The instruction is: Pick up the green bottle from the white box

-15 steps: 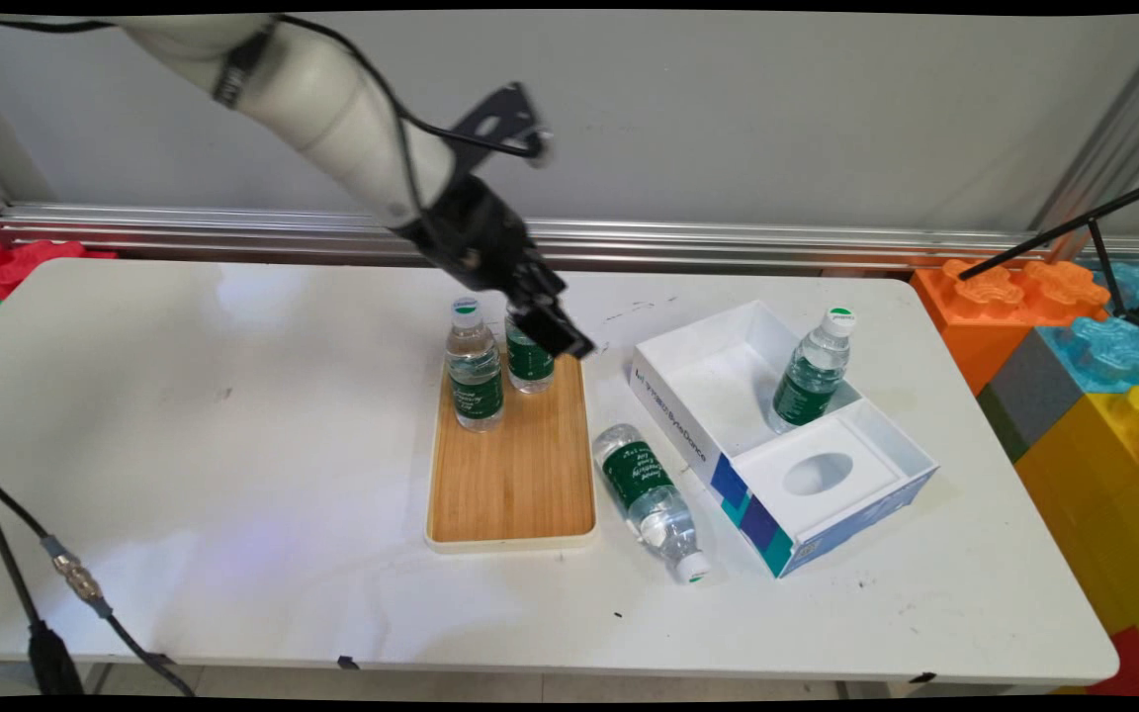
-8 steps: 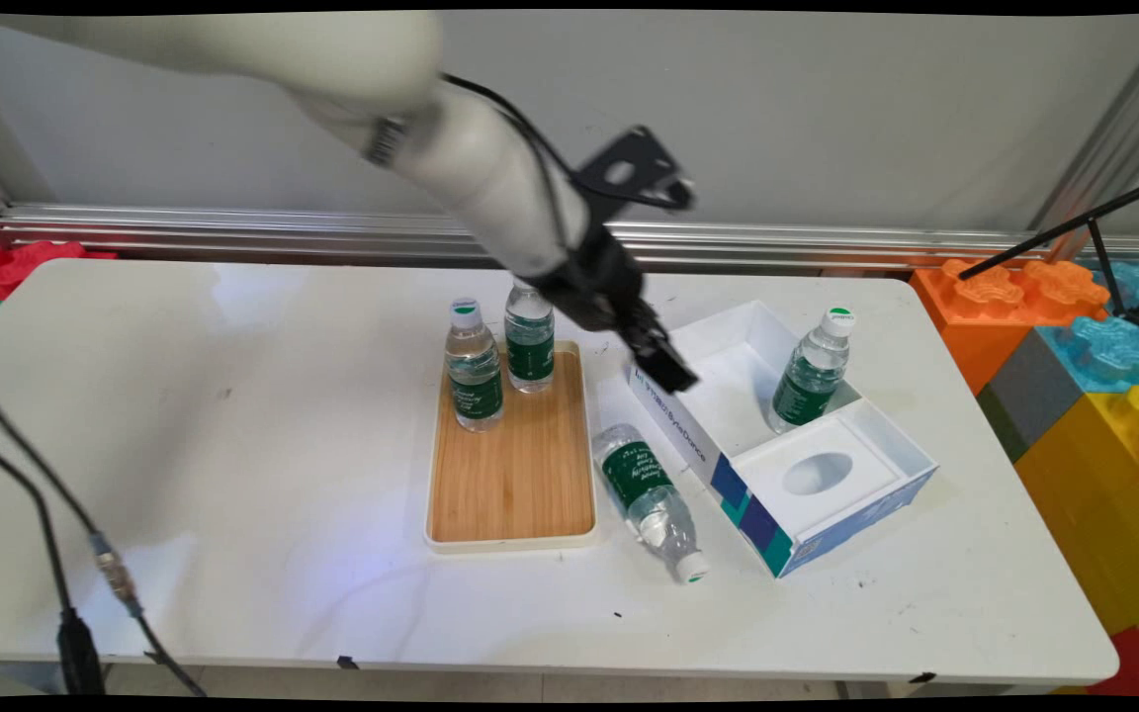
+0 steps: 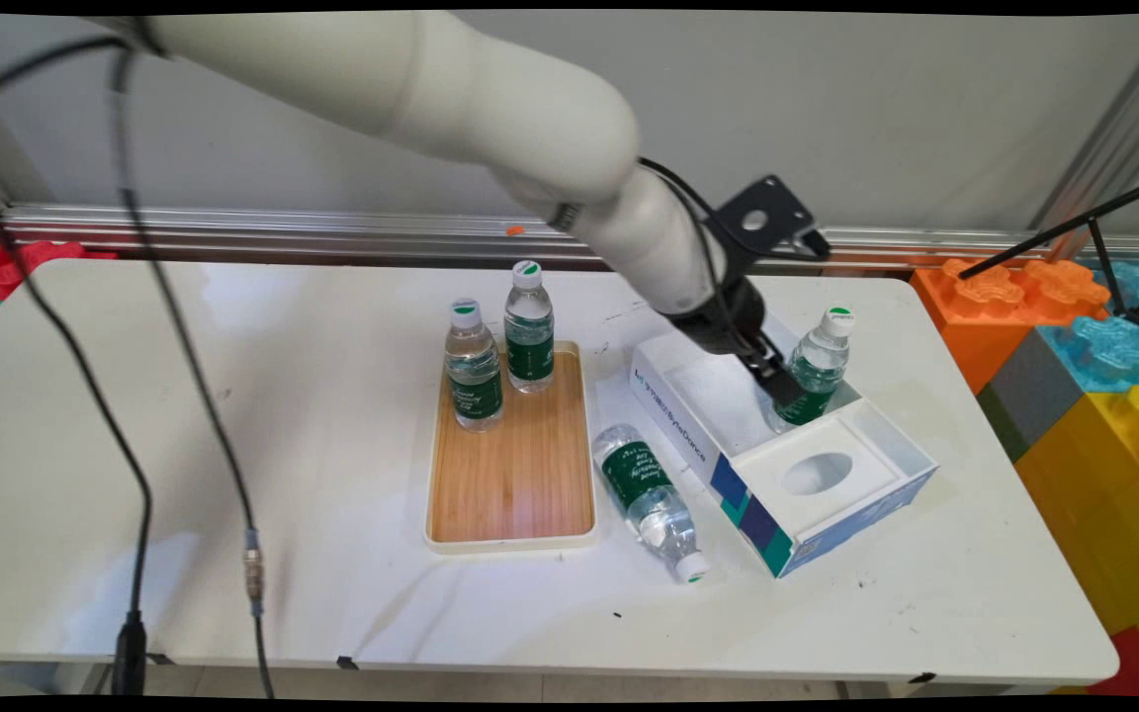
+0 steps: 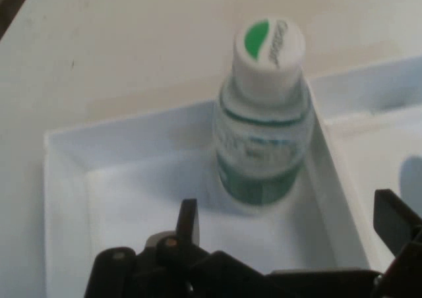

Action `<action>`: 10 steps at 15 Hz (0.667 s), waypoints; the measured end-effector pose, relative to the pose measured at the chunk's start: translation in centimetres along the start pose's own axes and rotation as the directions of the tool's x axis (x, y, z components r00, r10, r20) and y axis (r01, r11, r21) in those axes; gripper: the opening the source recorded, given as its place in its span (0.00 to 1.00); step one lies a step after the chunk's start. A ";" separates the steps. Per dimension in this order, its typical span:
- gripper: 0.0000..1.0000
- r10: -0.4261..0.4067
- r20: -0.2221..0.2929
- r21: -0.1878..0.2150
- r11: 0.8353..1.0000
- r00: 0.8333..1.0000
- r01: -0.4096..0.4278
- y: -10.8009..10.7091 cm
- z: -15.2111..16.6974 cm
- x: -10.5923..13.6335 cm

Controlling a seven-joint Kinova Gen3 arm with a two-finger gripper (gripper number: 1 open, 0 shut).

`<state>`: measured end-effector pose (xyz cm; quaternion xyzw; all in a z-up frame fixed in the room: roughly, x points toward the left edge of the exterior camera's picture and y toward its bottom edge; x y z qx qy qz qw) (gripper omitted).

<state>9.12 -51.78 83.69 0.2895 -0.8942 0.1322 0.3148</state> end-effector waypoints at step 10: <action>1.00 0.050 -0.034 0.020 0.999 0.998 -0.049 0.0 8.0 2.3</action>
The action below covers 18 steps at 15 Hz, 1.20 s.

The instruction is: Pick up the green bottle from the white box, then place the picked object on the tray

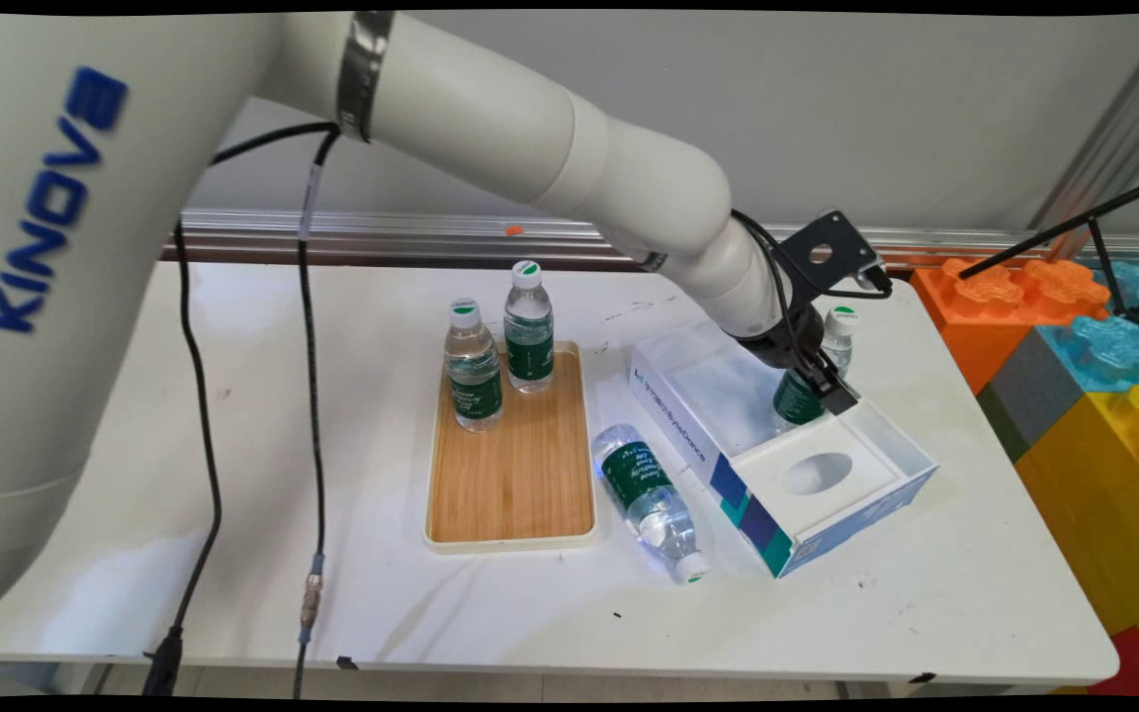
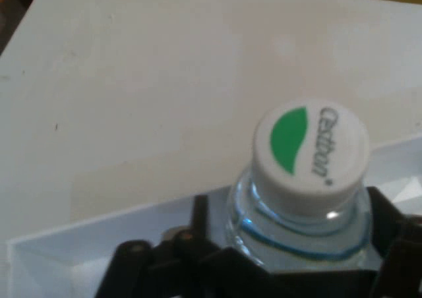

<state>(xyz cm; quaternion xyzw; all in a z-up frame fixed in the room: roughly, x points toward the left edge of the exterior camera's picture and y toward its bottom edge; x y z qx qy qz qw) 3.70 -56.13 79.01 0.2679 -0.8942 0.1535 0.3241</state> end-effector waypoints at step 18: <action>0.00 0.047 -0.065 0.031 0.998 0.997 -0.045 -2.1 -18.0 0.2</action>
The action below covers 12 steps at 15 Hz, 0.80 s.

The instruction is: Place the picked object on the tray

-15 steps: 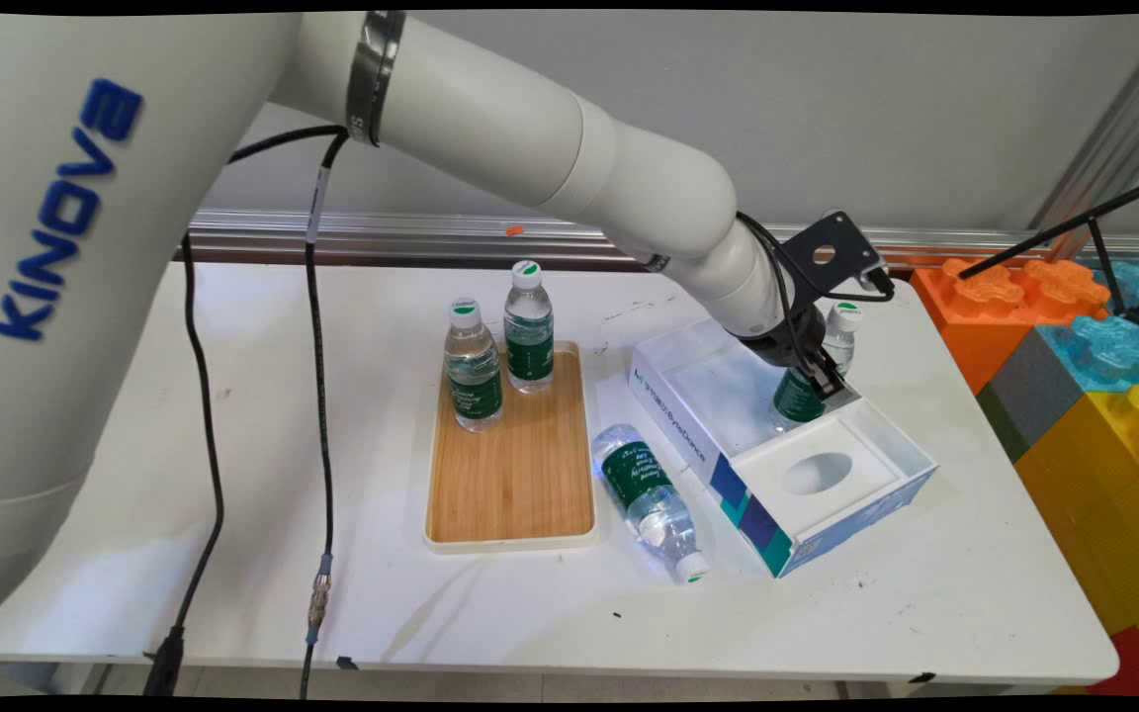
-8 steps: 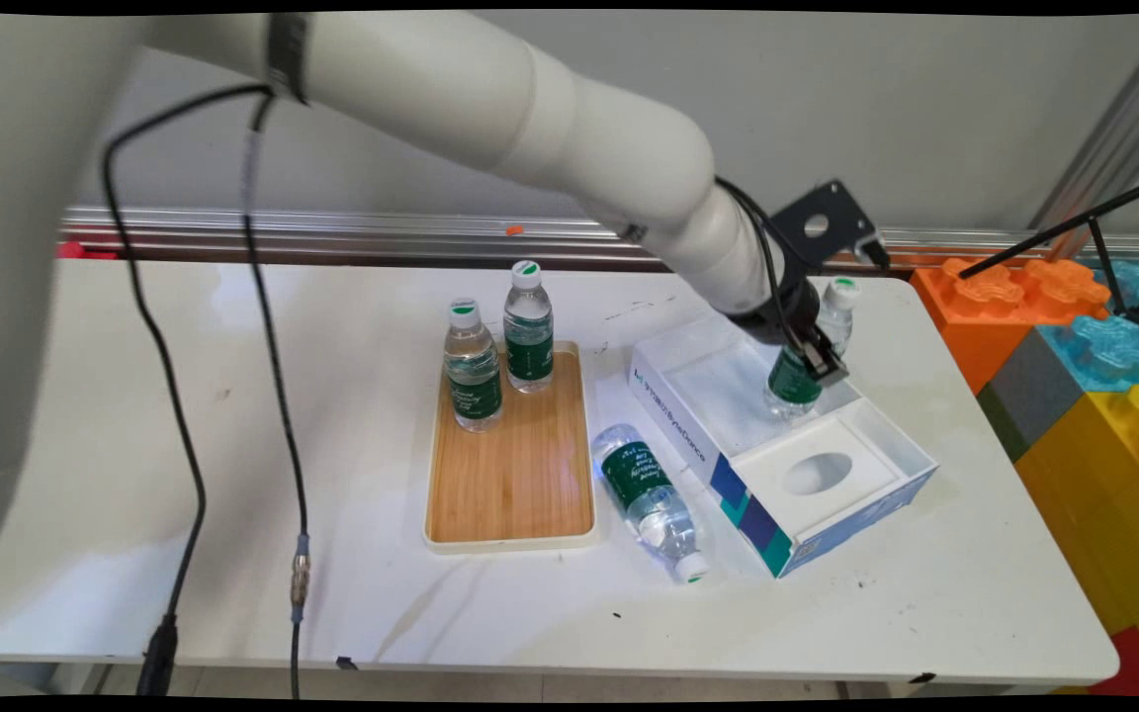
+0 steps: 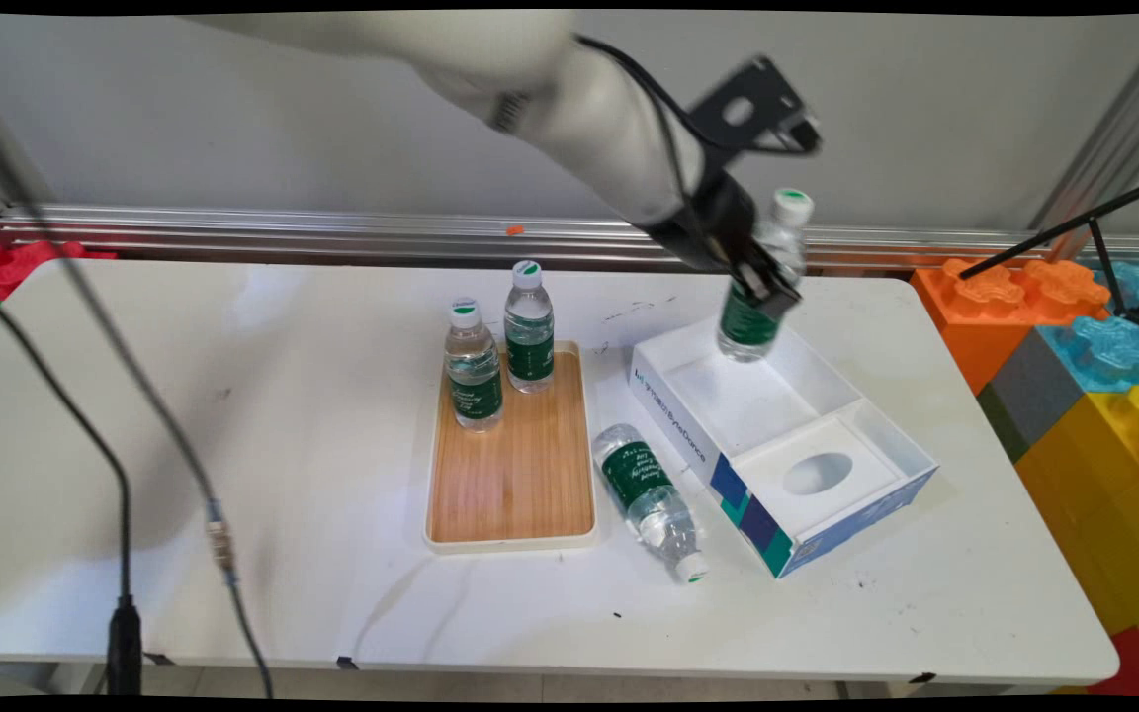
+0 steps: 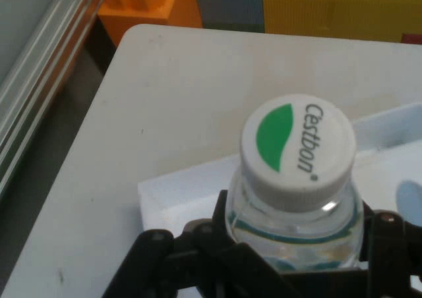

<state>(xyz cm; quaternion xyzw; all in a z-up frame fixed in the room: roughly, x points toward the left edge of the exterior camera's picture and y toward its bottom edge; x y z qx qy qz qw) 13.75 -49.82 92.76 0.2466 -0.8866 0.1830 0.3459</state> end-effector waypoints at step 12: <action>0.00 0.020 0.057 -0.141 0.990 0.998 -0.011 -1.9 -12.8 -13.4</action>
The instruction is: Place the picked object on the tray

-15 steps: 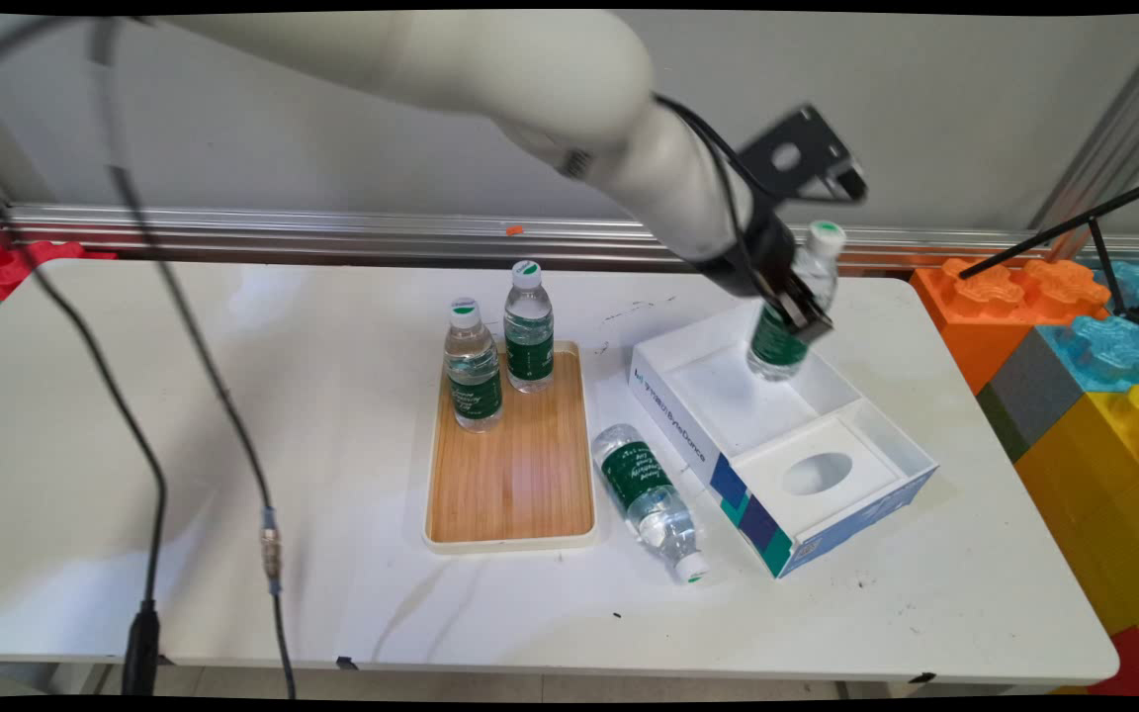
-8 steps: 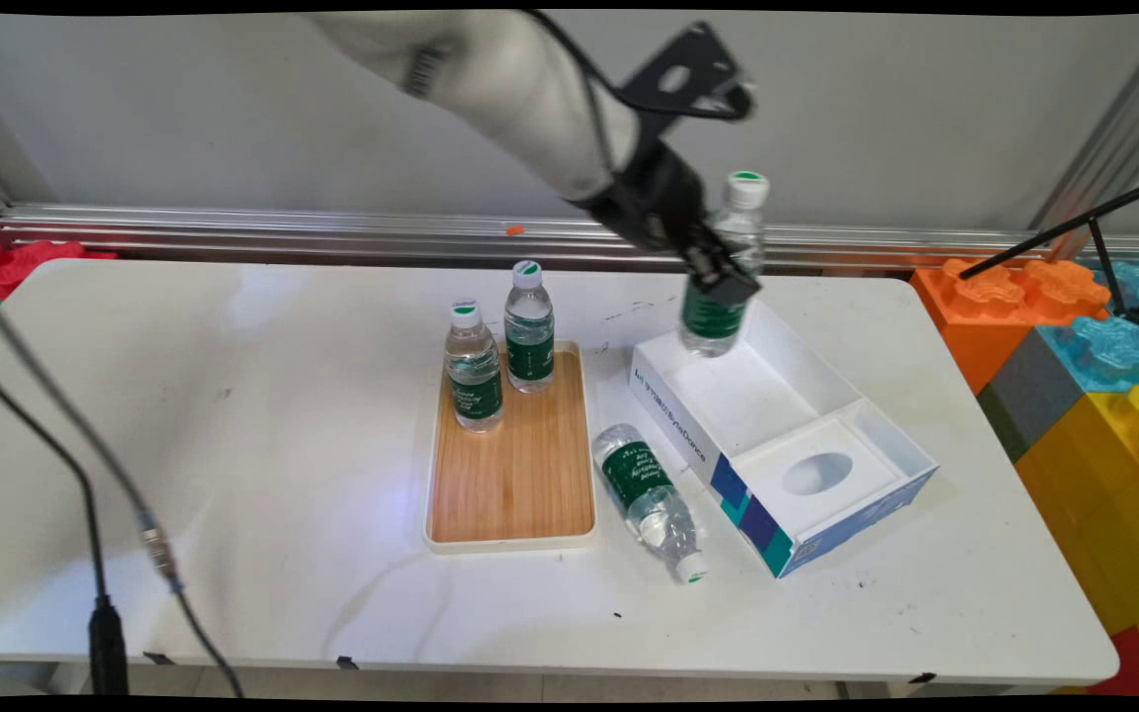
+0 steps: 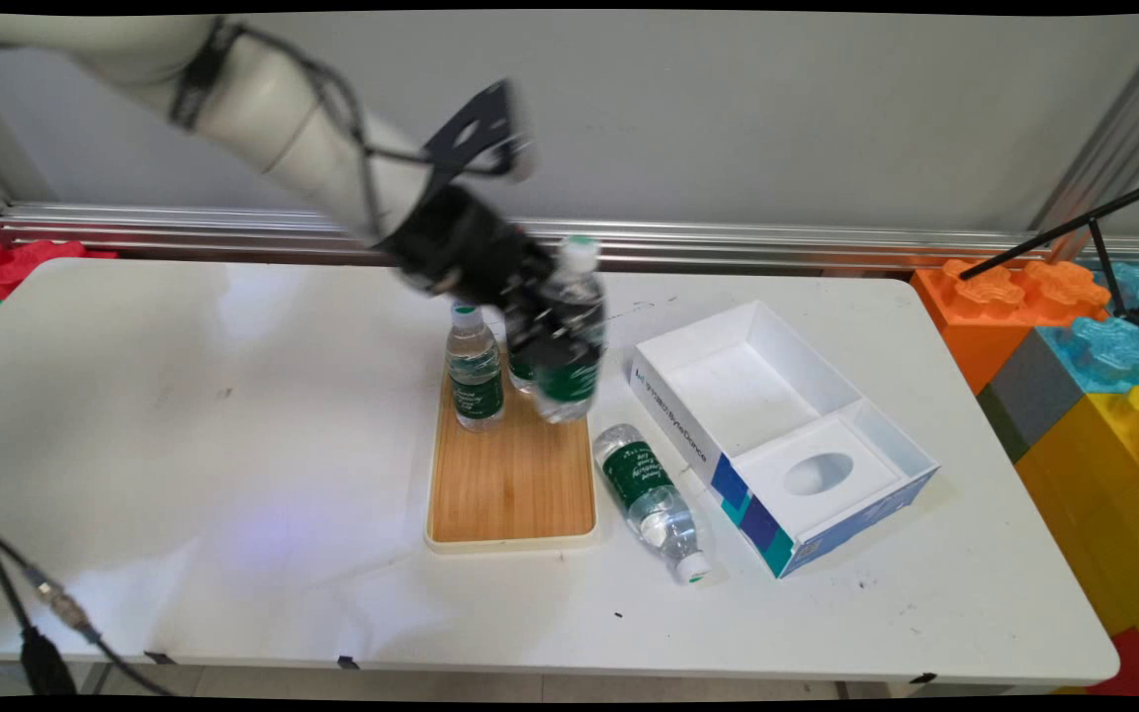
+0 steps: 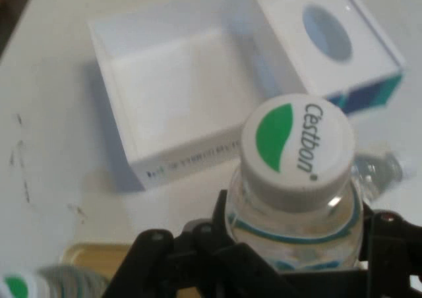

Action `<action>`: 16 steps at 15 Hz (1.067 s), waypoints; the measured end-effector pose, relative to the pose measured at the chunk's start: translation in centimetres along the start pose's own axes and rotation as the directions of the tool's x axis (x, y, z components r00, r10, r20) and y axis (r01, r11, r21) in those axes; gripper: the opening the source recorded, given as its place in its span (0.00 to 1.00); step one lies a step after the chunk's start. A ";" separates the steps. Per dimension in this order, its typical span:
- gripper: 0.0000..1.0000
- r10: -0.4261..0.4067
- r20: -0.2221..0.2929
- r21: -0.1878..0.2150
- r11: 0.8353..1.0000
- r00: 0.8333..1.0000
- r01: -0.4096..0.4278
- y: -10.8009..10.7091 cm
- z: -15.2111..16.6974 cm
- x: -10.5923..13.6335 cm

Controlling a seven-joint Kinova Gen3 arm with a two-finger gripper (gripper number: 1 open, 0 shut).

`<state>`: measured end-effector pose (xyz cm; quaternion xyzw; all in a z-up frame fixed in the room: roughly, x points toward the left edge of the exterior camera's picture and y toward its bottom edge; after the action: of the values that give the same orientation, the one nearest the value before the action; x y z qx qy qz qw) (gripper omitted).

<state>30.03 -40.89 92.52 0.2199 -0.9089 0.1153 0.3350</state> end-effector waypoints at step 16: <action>0.00 0.151 0.016 -0.073 0.986 0.988 -0.149 -0.2 3.0 -13.7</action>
<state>37.76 -37.73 81.32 0.1401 -0.9299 0.1052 0.3234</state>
